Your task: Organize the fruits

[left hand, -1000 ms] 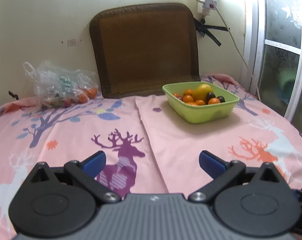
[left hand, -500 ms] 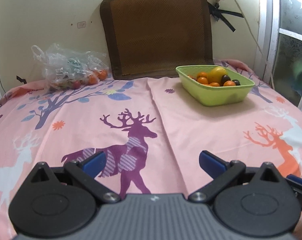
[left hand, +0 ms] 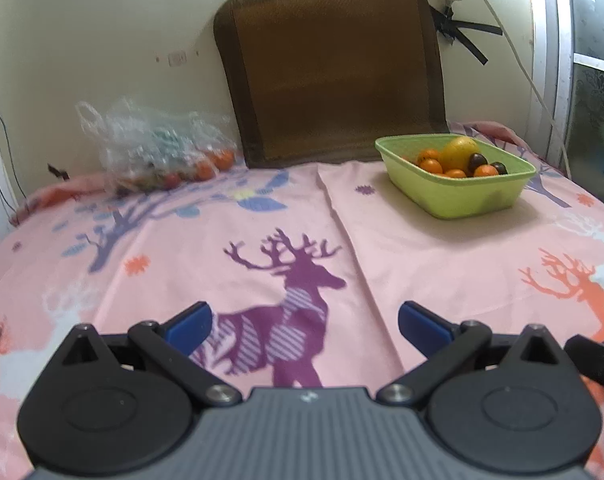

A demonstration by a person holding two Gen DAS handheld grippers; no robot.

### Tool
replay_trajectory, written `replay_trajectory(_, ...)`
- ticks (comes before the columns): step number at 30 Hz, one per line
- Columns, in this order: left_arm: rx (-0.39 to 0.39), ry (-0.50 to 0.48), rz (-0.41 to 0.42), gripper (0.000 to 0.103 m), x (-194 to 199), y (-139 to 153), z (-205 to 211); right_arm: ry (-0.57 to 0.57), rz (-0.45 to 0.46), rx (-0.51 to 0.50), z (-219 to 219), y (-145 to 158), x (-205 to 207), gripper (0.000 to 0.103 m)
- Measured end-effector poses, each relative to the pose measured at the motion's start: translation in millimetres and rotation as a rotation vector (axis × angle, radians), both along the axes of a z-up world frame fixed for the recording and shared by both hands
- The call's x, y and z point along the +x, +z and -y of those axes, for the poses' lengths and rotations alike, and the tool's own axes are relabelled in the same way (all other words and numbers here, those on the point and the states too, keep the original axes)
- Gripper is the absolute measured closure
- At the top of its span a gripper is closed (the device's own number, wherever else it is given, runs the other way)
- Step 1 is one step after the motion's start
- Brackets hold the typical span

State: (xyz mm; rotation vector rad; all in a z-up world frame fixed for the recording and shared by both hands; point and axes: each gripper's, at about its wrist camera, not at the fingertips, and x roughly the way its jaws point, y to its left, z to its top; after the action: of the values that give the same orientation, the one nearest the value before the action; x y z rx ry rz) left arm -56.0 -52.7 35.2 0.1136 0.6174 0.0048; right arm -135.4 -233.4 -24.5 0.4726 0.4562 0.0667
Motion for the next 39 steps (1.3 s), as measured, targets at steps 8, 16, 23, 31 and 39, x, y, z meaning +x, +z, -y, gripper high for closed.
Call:
replay_trajectory(8, 0.058, 0.037, 0.027, 0.000, 7, -3, -2, -0.011, 0.007, -0.002, -1, -3, 6, 0.026)
replay_trajectory(16, 0.048, 0.055, -0.007, 0.000, 14, -10, -10, -0.022, 0.010, 0.001, -2, -5, 11, 0.026)
replay_trajectory(23, 0.062, 0.049, -0.036, 0.000, 18, -16, -9, -0.020, 0.015, -0.002, -4, -6, 12, 0.026)
replay_trajectory(31, 0.067, 0.040, -0.037, 0.000, 18, -17, -6, -0.031, 0.025, -0.001, -3, -6, 11, 0.026)
replay_trajectory(39, 0.090, 0.038, -0.012, 0.000, 13, -14, -2, -0.035, 0.031, 0.007, -1, -6, 9, 0.025)
